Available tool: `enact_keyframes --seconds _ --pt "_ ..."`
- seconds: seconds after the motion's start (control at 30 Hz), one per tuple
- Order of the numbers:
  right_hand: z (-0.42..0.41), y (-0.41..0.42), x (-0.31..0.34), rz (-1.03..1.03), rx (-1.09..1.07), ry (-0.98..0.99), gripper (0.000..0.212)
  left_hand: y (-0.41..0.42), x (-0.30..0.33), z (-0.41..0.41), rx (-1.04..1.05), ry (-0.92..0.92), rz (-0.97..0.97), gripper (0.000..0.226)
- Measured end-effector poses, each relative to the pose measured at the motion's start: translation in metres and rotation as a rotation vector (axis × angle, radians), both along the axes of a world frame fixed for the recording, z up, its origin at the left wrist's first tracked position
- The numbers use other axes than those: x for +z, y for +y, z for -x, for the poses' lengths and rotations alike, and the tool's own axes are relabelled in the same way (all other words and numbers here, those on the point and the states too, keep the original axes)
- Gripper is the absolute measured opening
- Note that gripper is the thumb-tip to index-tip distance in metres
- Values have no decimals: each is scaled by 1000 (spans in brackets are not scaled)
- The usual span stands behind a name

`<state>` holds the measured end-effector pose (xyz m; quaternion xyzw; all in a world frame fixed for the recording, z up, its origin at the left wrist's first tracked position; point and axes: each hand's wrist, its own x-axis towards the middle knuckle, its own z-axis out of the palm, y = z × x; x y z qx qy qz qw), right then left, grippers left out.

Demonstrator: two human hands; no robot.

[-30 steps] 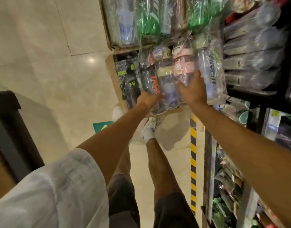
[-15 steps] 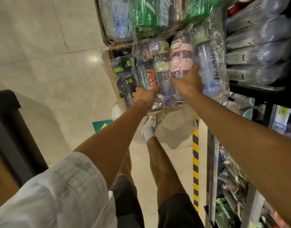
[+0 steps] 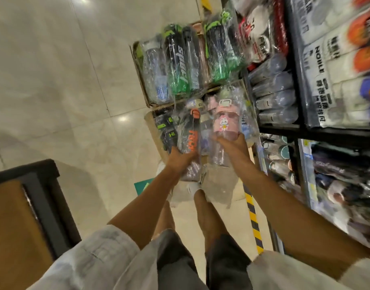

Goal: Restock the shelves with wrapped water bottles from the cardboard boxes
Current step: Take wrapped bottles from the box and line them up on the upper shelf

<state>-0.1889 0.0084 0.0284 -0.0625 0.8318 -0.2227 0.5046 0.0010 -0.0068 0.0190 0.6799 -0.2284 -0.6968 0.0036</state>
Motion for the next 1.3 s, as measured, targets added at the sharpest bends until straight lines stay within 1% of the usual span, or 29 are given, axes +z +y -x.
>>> enact_keyframes --seconds 0.1,0.2,0.3,0.4,0.53,0.63,0.7,0.8,0.87,0.93,1.03,1.1,1.23,1.3 --pt "-8 9 62 83 -104 -20 56 -2 61 -9 -43 55 49 85" --pt "-19 16 128 174 -178 -37 65 -9 122 -20 -102 132 122 92" --pt "-26 26 191 313 -253 -36 76 -23 184 -28 -162 189 214 77" --pt "-29 40 252 425 -341 -4 79 -34 247 -29 -221 268 310 80" --pt "-30 66 321 612 -427 61 82 -41 318 -23 -296 381 408 75" --pt "-35 95 377 708 -426 66 70 -38 367 -8 -409 477 487 68" --pt "-35 117 404 755 -446 102 66 -33 395 2 -482 506 528 69" --pt "-31 146 440 811 -511 199 66 -16 434 22 -627 568 609 73" --pt "-28 166 463 851 -545 244 68 0 457 36 -666 625 648 62" --pt "-27 190 485 881 -569 303 63 21 480 47 -715 700 664 55" --pt "-23 228 513 921 -611 382 67 56 510 63 -735 770 622 62" --pt "-22 257 529 932 -627 429 66 85 527 70 -729 818 604 59" --pt "-22 318 563 995 -693 486 63 140 557 80 -778 885 624 69" --pt "-20 348 581 1017 -719 519 64 167 573 88 -807 931 630 69"
